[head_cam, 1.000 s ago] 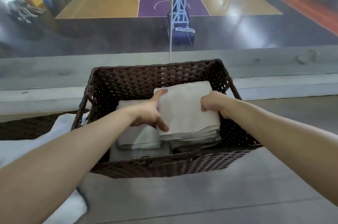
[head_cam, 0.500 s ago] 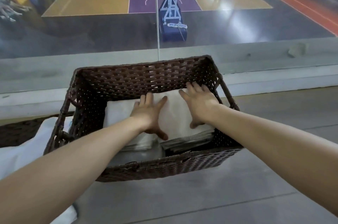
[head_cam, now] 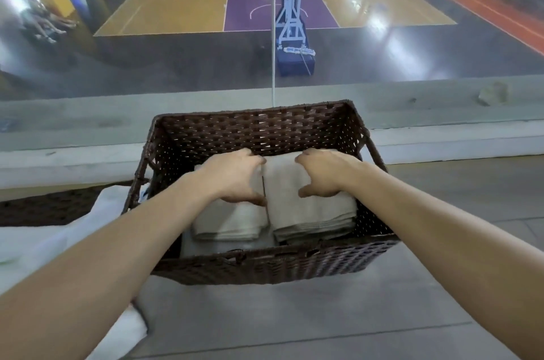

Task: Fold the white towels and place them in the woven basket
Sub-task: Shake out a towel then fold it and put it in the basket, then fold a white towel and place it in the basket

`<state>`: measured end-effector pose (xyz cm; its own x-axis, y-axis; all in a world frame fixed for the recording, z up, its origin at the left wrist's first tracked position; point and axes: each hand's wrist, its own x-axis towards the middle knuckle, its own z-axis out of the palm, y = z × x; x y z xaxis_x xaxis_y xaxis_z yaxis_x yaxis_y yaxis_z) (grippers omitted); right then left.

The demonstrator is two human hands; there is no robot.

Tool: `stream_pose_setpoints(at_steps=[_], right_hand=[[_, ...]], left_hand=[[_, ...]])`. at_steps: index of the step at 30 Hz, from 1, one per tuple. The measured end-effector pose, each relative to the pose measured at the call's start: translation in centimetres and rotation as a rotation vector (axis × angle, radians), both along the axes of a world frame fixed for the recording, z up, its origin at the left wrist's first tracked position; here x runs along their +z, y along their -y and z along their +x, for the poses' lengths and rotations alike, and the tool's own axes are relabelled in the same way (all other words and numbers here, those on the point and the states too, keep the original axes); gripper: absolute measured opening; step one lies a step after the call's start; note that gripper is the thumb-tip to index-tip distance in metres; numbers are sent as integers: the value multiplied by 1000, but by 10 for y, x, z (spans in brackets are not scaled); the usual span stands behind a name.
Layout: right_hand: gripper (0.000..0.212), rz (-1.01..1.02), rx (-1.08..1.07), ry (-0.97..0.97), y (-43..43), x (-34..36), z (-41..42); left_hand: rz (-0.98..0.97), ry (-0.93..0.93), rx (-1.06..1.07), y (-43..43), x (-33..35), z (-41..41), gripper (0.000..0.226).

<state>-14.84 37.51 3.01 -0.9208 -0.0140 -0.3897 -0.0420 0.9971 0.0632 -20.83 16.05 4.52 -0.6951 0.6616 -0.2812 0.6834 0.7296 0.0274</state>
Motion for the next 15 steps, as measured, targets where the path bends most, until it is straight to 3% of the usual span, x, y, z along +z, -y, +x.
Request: stream_pose_setpoints(at_steps=[3,7,12,15], right_hand=[[74,-120,81,-145,47,31,4],[71,-318,275,-266,142,62,6],[52,-417,568,-427,273,71,16],[40,-333,744,-422,328,48,29]], left_hand=[[161,-160,45,65,45,11,84],[233,-303,193,175,78,27,60],[241,-276,519,303,68,59,46],[148,-148,727,357,24,82,34]])
